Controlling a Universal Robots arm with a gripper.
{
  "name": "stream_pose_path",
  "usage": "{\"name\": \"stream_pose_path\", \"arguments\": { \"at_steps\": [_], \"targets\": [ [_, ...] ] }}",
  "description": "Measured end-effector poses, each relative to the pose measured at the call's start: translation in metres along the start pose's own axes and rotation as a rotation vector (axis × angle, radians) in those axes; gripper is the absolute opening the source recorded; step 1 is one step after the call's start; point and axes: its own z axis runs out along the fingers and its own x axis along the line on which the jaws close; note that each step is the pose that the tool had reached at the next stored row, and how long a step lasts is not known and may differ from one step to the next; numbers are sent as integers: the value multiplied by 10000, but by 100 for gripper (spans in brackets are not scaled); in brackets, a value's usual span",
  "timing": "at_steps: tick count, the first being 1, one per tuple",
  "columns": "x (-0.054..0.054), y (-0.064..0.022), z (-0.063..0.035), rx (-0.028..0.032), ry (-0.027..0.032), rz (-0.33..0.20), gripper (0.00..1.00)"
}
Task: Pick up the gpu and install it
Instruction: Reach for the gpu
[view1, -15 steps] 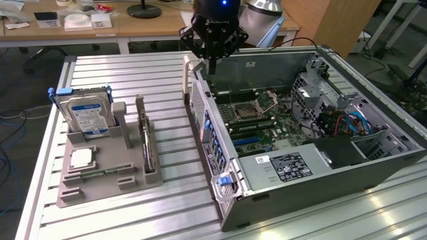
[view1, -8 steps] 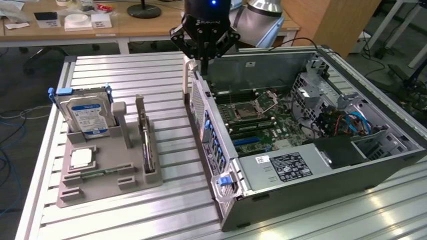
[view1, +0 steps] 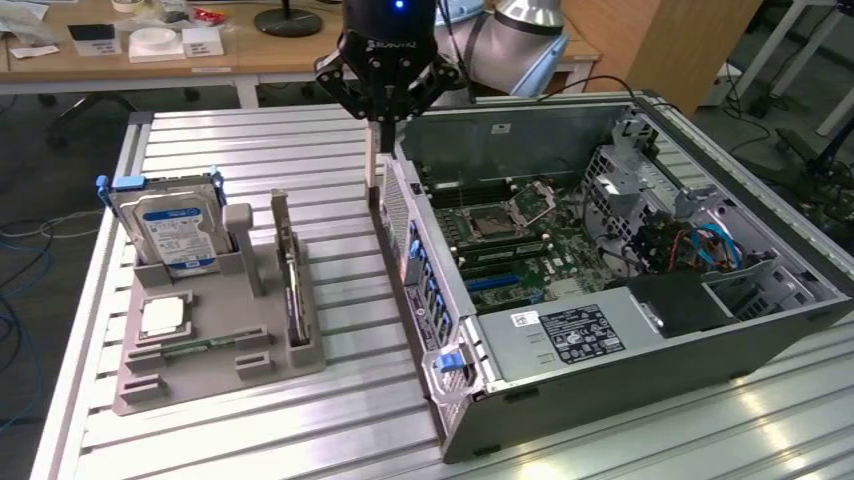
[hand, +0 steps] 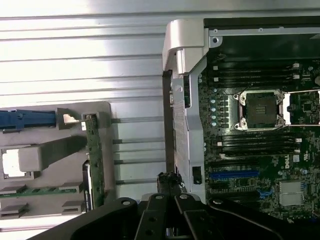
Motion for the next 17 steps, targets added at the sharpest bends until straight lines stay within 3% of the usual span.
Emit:
{"name": "stream_pose_path", "arguments": {
  "at_steps": [17],
  "targets": [
    [504,-81,-15,-3,5,-121,11]
  ]
}}
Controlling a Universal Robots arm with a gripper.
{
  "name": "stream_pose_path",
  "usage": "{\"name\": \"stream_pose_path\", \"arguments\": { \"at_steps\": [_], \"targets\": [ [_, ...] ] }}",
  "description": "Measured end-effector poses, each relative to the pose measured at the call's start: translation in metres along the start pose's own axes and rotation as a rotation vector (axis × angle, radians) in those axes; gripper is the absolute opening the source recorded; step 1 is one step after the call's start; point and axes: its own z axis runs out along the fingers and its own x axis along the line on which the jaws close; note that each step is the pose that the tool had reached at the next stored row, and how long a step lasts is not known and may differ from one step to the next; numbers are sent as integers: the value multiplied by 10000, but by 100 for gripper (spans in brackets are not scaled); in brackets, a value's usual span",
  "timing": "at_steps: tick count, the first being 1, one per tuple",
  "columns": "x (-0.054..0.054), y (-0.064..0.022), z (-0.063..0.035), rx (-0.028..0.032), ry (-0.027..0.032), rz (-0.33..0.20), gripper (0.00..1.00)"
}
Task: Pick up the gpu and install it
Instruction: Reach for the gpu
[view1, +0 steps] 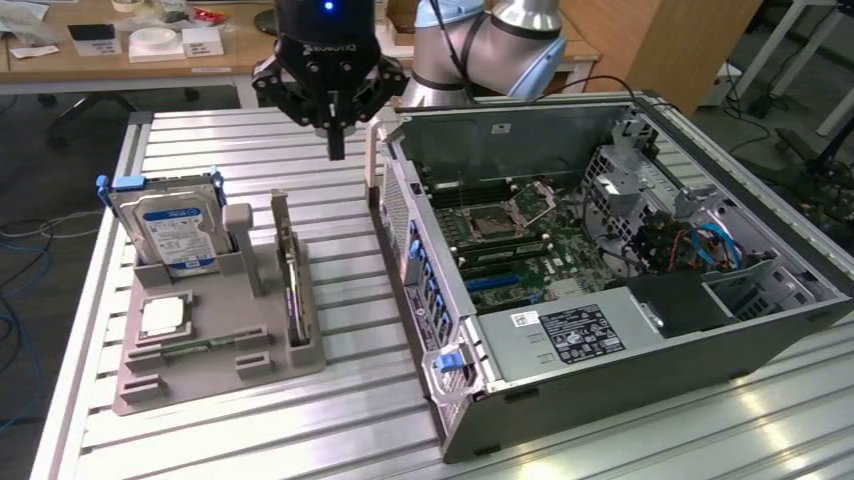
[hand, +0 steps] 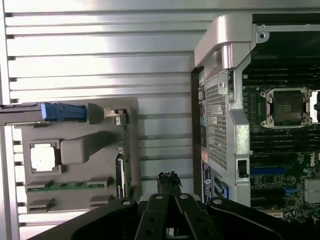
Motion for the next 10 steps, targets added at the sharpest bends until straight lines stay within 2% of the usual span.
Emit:
{"name": "stream_pose_path", "arguments": {
  "at_steps": [10],
  "targets": [
    [334,-54,-10,-2,4,-86,11]
  ]
}}
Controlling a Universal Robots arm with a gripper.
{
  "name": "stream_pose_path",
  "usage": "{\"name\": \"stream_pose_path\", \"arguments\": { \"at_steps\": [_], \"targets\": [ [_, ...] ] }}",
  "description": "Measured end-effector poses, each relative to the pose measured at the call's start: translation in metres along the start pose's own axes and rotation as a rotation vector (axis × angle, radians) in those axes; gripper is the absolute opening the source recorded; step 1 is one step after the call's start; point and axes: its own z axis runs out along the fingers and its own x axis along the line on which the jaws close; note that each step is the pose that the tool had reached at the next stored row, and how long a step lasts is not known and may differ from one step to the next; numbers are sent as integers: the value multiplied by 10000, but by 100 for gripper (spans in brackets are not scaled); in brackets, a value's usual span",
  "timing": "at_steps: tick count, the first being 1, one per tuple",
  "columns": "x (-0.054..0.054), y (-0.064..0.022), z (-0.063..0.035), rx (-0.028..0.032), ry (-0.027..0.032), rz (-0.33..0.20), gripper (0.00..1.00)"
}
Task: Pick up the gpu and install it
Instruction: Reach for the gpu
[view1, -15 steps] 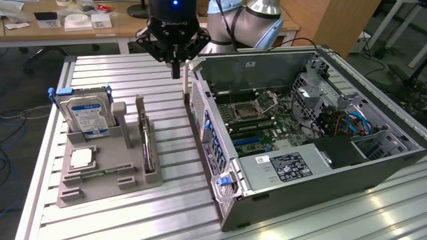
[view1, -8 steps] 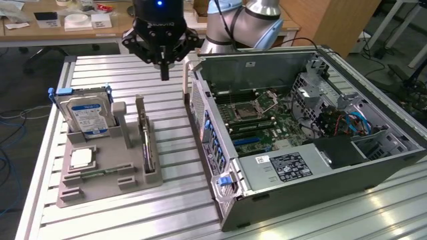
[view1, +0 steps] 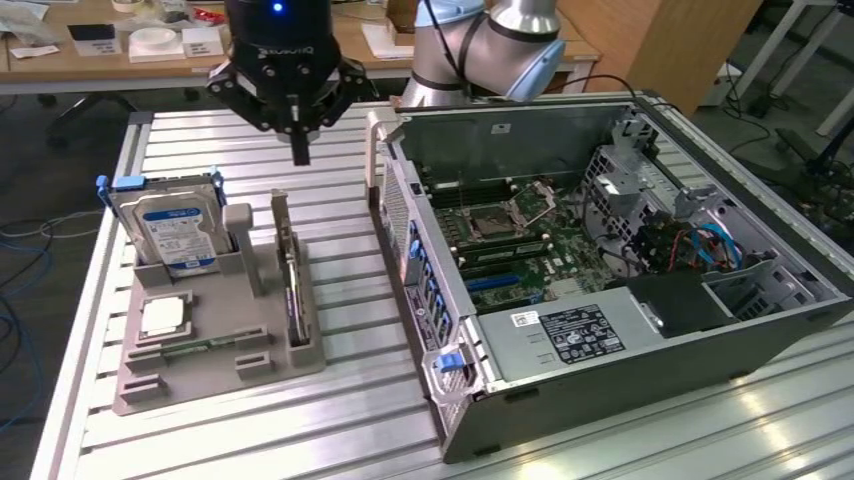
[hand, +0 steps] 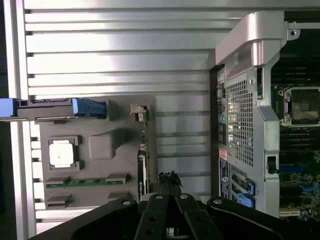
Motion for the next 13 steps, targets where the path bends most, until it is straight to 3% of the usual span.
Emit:
{"name": "stream_pose_path", "arguments": {
  "at_steps": [13],
  "targets": [
    [376,-49,-11,-2,5,-100,11]
  ]
}}
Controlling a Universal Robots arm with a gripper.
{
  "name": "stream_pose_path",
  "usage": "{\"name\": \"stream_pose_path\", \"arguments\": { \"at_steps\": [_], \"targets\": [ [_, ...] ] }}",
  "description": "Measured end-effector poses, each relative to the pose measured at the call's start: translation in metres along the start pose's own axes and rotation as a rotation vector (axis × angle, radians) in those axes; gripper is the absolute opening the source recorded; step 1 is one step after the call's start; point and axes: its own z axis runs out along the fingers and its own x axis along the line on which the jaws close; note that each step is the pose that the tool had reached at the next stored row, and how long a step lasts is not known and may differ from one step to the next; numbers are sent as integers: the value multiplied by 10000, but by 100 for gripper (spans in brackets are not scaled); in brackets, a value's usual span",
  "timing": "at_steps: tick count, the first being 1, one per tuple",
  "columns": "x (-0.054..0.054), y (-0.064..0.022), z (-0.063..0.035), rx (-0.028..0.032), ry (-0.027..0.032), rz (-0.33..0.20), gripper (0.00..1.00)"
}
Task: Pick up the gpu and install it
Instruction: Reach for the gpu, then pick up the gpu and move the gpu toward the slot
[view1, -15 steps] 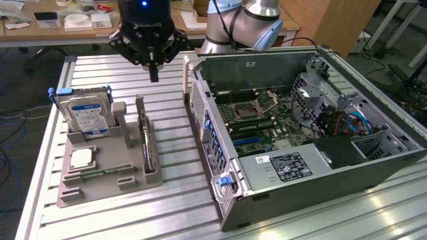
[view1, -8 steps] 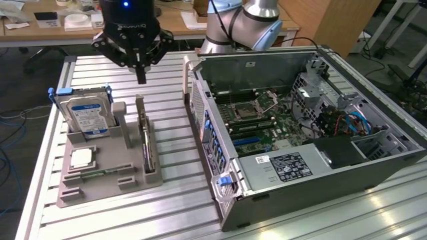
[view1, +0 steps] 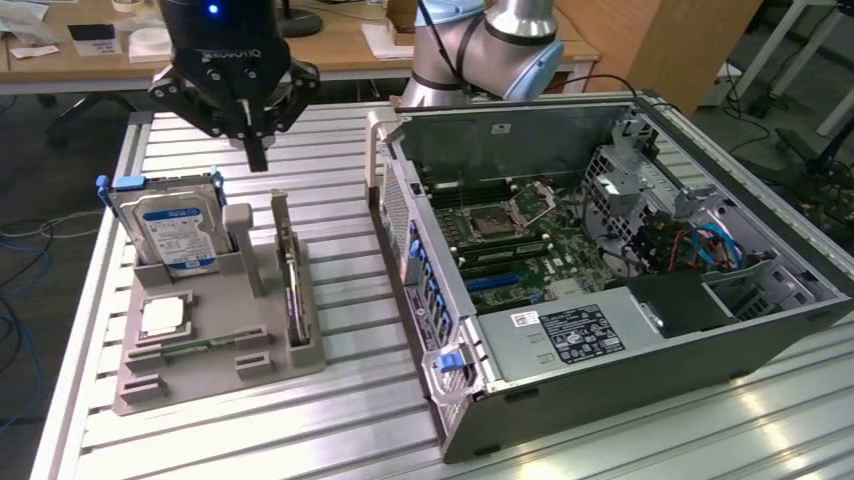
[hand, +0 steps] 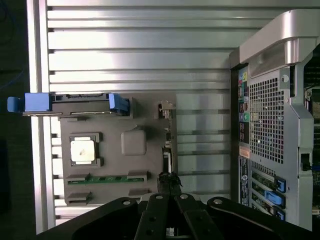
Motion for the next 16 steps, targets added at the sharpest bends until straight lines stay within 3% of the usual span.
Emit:
{"name": "stream_pose_path", "arguments": {
  "at_steps": [16],
  "targets": [
    [17,-1,-1,0,0,-3,11]
  ]
}}
